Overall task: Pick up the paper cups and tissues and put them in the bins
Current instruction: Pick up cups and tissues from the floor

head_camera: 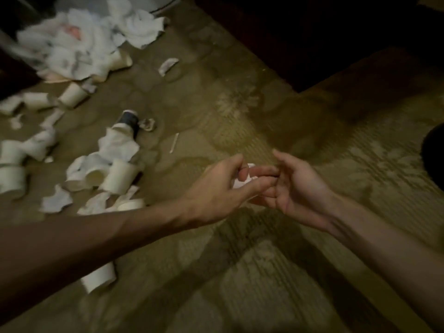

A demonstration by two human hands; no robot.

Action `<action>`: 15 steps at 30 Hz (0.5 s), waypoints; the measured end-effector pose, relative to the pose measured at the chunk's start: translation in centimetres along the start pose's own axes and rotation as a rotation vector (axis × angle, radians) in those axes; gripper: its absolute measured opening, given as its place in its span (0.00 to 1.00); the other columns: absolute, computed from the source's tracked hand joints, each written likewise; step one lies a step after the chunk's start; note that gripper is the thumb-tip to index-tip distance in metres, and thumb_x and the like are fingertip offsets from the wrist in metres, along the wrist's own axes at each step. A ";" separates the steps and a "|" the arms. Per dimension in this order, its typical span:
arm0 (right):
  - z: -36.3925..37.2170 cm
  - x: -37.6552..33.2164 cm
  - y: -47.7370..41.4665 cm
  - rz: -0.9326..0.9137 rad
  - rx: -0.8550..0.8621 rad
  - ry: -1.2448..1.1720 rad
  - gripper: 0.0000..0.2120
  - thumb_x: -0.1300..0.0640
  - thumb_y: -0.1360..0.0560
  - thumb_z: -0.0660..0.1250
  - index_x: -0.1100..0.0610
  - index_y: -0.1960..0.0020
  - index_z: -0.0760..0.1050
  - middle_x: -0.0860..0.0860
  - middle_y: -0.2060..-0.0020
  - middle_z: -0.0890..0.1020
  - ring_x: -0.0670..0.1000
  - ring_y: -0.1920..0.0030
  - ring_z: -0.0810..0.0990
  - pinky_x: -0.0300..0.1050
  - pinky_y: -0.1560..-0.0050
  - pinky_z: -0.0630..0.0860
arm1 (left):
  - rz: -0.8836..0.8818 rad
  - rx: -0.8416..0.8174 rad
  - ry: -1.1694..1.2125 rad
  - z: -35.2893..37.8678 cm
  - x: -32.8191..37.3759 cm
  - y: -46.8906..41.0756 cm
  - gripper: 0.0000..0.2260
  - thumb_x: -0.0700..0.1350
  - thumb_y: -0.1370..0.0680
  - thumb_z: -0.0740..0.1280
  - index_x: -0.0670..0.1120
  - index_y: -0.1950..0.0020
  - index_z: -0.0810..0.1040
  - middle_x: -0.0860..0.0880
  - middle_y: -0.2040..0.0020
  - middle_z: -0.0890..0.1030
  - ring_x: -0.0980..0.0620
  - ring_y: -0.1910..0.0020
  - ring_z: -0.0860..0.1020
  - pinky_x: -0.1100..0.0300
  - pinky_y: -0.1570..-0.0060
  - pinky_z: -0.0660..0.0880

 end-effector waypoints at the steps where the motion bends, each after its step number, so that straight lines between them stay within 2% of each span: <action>1: 1.8 1.2 -0.3 0.014 -0.039 0.077 0.18 0.50 0.21 0.59 0.64 0.49 0.79 0.57 0.58 0.85 0.51 0.60 0.85 0.46 0.55 0.83 | -0.005 0.022 -0.004 -1.1 -1.0 1.8 0.21 0.69 0.30 0.63 0.52 0.61 0.66 0.52 0.61 0.79 0.54 0.63 0.78 0.52 0.66 0.77; 2: 3.5 2.6 -0.7 0.022 -0.070 0.151 0.13 0.55 0.24 0.63 0.63 0.46 0.78 0.56 0.56 0.85 0.50 0.60 0.85 0.46 0.55 0.83 | -0.016 0.037 0.004 -2.1 -2.2 3.7 0.20 0.66 0.28 0.65 0.51 0.59 0.66 0.50 0.61 0.79 0.53 0.63 0.79 0.48 0.65 0.78; 4: 6.6 5.6 -1.8 0.050 -0.060 0.248 0.13 0.61 0.27 0.68 0.62 0.43 0.77 0.57 0.54 0.86 0.52 0.58 0.85 0.46 0.56 0.83 | -0.068 0.059 0.064 -3.4 -4.9 7.7 0.18 0.63 0.26 0.68 0.51 0.54 0.68 0.50 0.58 0.80 0.51 0.61 0.80 0.44 0.63 0.78; 5: 8.1 7.1 -2.3 0.060 -0.039 0.289 0.11 0.64 0.26 0.68 0.62 0.43 0.77 0.57 0.55 0.85 0.52 0.59 0.85 0.45 0.59 0.83 | -0.101 0.070 0.113 -3.9 -6.3 9.7 0.17 0.63 0.26 0.69 0.52 0.50 0.69 0.50 0.56 0.82 0.53 0.60 0.82 0.45 0.62 0.80; 7: 10.6 10.2 -3.3 0.074 0.011 0.415 0.06 0.65 0.25 0.68 0.61 0.48 0.79 0.56 0.59 0.85 0.50 0.63 0.83 0.41 0.64 0.81 | -0.139 0.087 0.197 -4.6 -9.0 13.4 0.19 0.64 0.26 0.67 0.55 0.43 0.69 0.55 0.53 0.83 0.59 0.57 0.83 0.55 0.60 0.81; 8: 11.6 11.5 -3.8 0.091 0.026 0.493 0.04 0.65 0.25 0.69 0.60 0.51 0.80 0.55 0.60 0.85 0.49 0.64 0.82 0.41 0.64 0.80 | -0.148 0.091 0.215 -4.8 -10.3 15.2 0.21 0.65 0.26 0.67 0.57 0.39 0.68 0.57 0.52 0.84 0.61 0.56 0.83 0.60 0.59 0.80; 10: 13.2 14.1 -4.8 0.140 0.024 0.617 0.02 0.63 0.27 0.72 0.59 0.54 0.82 0.53 0.62 0.85 0.48 0.65 0.82 0.41 0.63 0.79 | -0.162 0.090 0.225 -4.9 -12.7 18.2 0.21 0.66 0.25 0.65 0.67 0.35 0.64 0.61 0.49 0.83 0.64 0.52 0.82 0.65 0.55 0.79; 12: 14.3 16.1 -5.6 0.193 -0.015 0.692 0.05 0.59 0.29 0.74 0.59 0.54 0.83 0.55 0.62 0.86 0.48 0.64 0.83 0.40 0.63 0.78 | -0.157 0.097 0.207 -4.9 -14.8 20.5 0.19 0.66 0.24 0.62 0.74 0.35 0.63 0.71 0.46 0.79 0.68 0.47 0.79 0.71 0.51 0.75; 13: 14.9 16.9 -5.9 0.218 -0.042 0.726 0.08 0.57 0.31 0.75 0.59 0.55 0.84 0.55 0.62 0.86 0.48 0.64 0.84 0.39 0.63 0.78 | -0.154 0.099 0.204 -4.9 -15.7 21.5 0.18 0.66 0.23 0.61 0.73 0.34 0.64 0.74 0.46 0.77 0.69 0.46 0.77 0.74 0.50 0.73; 15: 16.0 18.1 -6.6 0.261 -0.081 0.784 0.12 0.52 0.35 0.75 0.58 0.56 0.85 0.54 0.63 0.85 0.47 0.64 0.83 0.38 0.62 0.78 | -0.156 0.102 0.237 -4.8 -17.4 22.9 0.19 0.66 0.23 0.58 0.69 0.32 0.66 0.73 0.46 0.77 0.70 0.45 0.76 0.76 0.49 0.71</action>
Point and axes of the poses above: each hand's wrist, its own y-axis away from the middle knuckle, its own z-axis out of the palm, x = y × z, the point moved 1 cm from there along -y, towards the middle knuckle
